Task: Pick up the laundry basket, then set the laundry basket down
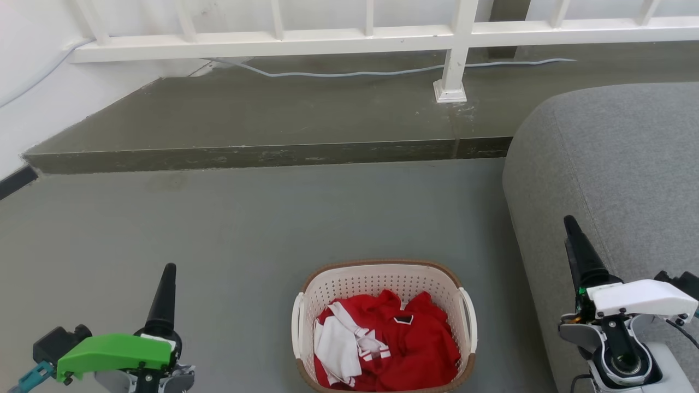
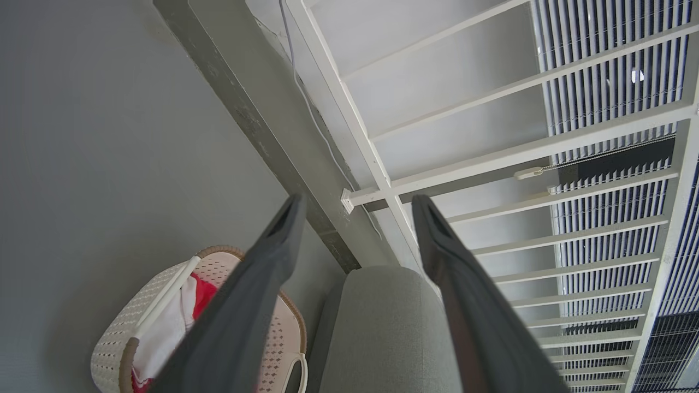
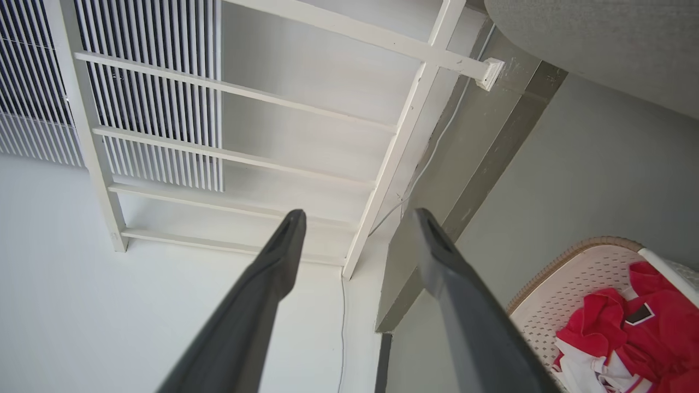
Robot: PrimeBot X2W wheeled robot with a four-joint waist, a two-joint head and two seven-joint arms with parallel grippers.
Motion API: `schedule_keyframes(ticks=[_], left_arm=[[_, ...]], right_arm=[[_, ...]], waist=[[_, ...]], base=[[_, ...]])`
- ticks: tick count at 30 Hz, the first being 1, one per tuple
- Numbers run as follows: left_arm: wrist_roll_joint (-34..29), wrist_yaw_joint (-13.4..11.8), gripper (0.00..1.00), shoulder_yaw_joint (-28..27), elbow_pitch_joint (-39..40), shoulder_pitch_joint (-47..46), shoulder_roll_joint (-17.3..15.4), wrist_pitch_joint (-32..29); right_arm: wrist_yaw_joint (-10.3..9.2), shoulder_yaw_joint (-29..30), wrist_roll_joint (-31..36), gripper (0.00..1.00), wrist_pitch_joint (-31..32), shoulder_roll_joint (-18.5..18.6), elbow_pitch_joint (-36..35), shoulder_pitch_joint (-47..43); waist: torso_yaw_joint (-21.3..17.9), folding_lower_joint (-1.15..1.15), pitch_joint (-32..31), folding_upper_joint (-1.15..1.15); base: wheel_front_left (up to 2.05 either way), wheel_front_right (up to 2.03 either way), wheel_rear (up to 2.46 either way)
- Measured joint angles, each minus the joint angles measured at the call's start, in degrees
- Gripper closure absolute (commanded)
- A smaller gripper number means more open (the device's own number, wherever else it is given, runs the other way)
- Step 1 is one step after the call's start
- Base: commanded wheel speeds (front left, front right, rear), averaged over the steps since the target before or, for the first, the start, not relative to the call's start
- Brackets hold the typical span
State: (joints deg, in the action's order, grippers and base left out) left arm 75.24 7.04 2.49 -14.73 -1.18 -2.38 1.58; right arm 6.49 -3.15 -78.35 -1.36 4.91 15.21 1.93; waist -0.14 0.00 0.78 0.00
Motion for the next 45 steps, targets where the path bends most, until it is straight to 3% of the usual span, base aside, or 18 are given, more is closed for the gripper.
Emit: schedule_keyframes(ticks=[25,45], left_arm=[[-27.26,-0.54,0.00,4.71,2.21,-0.16,-0.27,4.65],[-42.10,-1.58,0.00,6.89,4.25,-0.34,-0.15,8.21]], right_arm=[[0.05,-5.43,22.43,0.00,-4.63,2.47,-0.12,1.41],[0.04,-6.27,38.16,0.00,-8.47,1.66,0.00,1.45]], waist=[[-0.30,0.00,0.00,0.00],[-0.55,0.00,0.37,0.00]], base=[[0.00,0.00,0.00],[0.00,0.00,0.00]])
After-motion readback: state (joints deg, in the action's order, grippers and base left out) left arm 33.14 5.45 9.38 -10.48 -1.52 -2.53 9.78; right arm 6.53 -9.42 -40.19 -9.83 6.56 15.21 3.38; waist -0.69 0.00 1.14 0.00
